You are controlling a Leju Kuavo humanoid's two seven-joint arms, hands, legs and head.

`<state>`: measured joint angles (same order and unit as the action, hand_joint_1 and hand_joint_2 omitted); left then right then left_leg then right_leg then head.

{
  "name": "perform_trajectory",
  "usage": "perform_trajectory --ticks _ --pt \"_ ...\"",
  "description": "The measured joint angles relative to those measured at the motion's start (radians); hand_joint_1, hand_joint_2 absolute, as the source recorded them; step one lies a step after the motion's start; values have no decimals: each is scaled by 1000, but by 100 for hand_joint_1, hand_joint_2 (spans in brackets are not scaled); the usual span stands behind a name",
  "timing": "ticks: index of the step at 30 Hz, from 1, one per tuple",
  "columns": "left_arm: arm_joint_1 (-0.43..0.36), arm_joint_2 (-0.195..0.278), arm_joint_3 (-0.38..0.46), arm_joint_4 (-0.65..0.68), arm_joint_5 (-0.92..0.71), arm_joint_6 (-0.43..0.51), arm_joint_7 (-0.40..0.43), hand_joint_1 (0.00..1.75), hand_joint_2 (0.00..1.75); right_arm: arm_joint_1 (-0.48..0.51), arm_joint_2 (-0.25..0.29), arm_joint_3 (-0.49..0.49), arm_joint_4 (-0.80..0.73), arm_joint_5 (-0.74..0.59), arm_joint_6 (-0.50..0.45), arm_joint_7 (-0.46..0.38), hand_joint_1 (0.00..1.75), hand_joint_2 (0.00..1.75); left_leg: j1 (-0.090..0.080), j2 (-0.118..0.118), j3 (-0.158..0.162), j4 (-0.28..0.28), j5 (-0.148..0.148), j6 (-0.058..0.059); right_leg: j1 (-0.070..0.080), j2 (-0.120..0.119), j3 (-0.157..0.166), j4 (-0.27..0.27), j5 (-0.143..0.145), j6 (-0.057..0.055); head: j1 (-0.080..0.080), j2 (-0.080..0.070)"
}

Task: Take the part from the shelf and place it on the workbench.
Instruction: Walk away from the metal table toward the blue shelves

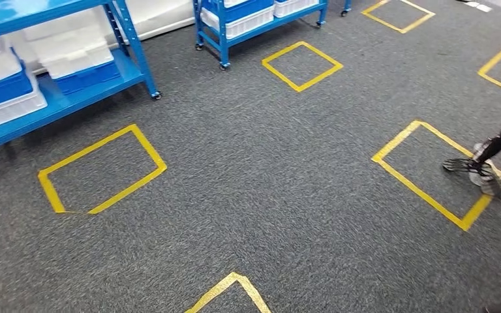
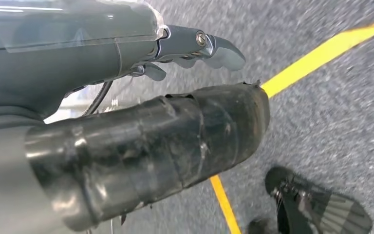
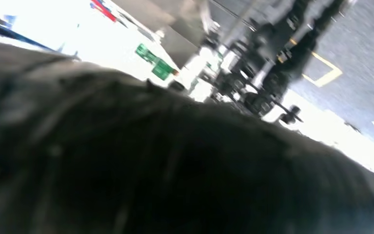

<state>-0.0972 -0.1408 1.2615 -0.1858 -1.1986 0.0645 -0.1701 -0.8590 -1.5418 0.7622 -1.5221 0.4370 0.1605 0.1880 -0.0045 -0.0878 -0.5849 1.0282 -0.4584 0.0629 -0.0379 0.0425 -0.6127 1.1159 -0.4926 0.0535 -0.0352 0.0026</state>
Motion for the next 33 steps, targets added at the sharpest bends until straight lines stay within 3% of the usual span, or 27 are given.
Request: perform_trajectory --ticks 2,4,5,7,8,9,11,12,14,16,18,20,21,23,25,27,28,29,31,33 --pt "-1 0 0 0 0 0 0 0 0 10 0 -8 1 1 -1 -1 0 0 0 -24 -11 9 -1 -9 -2 32 27 -66 15 -3 -1 0" --pt "0 0 1 0 0 0 0 0 0 18 0 -14 2 2 -1 -2 0 0 2 -48 -22 8 4 -20 0 17 29 -72 11 -14 -1 0" --pt "2 0 1 0 0 0 0 0 0 19 1 -18 3 2 -2 -2 0 0 1 -41 -26 12 2 -25 -1 4 31 -76 12 -20 -2 0" --pt "2 -1 1 0 0 1 1 0 0 23 2 -24 3 2 -2 -3 0 0 -2 11 -49 60 -30 -34 -2 -23 37 -84 15 -35 -3 0" --pt "2 -1 1 0 0 1 1 0 0 24 1 -26 3 2 -2 -4 0 0 -2 47 -73 115 -60 -37 1 -37 38 -85 14 -40 -3 0" --pt "1 -1 1 0 0 1 1 0 0 25 0 -28 3 2 -2 -5 0 0 -1 67 -106 182 -93 -39 3 -50 39 -85 13 -44 -4 0" --pt "0 -1 1 0 -1 1 1 0 0 27 -1 -30 4 3 -2 -6 0 0 2 80 -155 282 -127 -41 8 -77 39 -84 11 -47 -4 0" --pt "0 -1 1 0 -2 0 1 0 0 30 -1 -31 4 2 -3 -7 0 0 2 82 -155 284 -116 -40 10 -90 41 -83 10 -48 -4 0" --pt "1 -1 1 0 -6 -1 -2 0 0 40 1 -34 4 4 -6 -9 0 0 0 94 -98 176 -52 -30 14 -115 47 -83 6 -47 -4 0" --pt "0 0 1 0 -6 -5 -7 0 0 54 7 -43 4 13 -7 -11 0 0 -11 133 -31 47 -11 -15 19 -137 53 -84 2 -44 -4 0" --pt "-1 1 1 0 -6 -13 -16 0 0 70 15 -50 4 21 -8 -11 0 0 -20 148 -12 4 -9 -6 23 -157 56 -85 0 -37 -4 0" --pt "-1 0 1 0 -6 -18 -21 0 0 88 20 -54 4 23 -10 -11 0 0 -17 123 -11 -8 0 0 25 -177 60 -90 -1 -26 -4 0" --pt "-1 0 1 0 -6 -19 -21 0 0 95 22 -58 4 23 -11 -11 0 0 -15 111 -5 -18 6 3 25 -169 61 -88 -6 -21 -3 0" --pt "0 -2 1 0 -6 -20 -22 0 0 101 24 -68 5 23 -13 -10 0 0 -8 93 9 -39 17 9 23 -114 42 -45 -38 -14 -1 0" --pt "-1 -2 2 0 -6 -20 -21 0 0 107 25 -73 6 23 -16 -9 0 0 -7 74 11 -41 19 11 20 -57 -18 77 -94 -10 0 0" --pt "-3 -2 2 0 -6 -20 -19 0 0 120 28 -74 8 24 -16 -10 0 0 -7 48 10 -38 18 11 16 -44 -66 162 -112 -6 0 0" --pt "-4 -2 2 0 -6 -20 -18 0 0 124 30 -74 8 27 -15 -10 0 0 -7 36 9 -34 18 10 13 -43 -64 151 -91 -4 0 0" --pt "-4 -2 2 0 -5 -19 -15 0 0 128 33 -78 8 32 -11 -11 0 0 -6 22 9 -29 15 8 10 -39 -42 101 -52 -2 0 0" --pt "-4 -2 2 0 -5 -18 -8 0 0 141 40 -95 9 49 3 -17 0 0 -5 -3 3 -13 8 1 2 2 15 -19 -1 -1 1 0" --pt "-3 -2 4 0 -4 -15 -3 0 0 161 49 -122 11 64 15 -24 0 0 -4 -26 -13 -1 7 -11 0 36 40 -75 4 -6 0 0"
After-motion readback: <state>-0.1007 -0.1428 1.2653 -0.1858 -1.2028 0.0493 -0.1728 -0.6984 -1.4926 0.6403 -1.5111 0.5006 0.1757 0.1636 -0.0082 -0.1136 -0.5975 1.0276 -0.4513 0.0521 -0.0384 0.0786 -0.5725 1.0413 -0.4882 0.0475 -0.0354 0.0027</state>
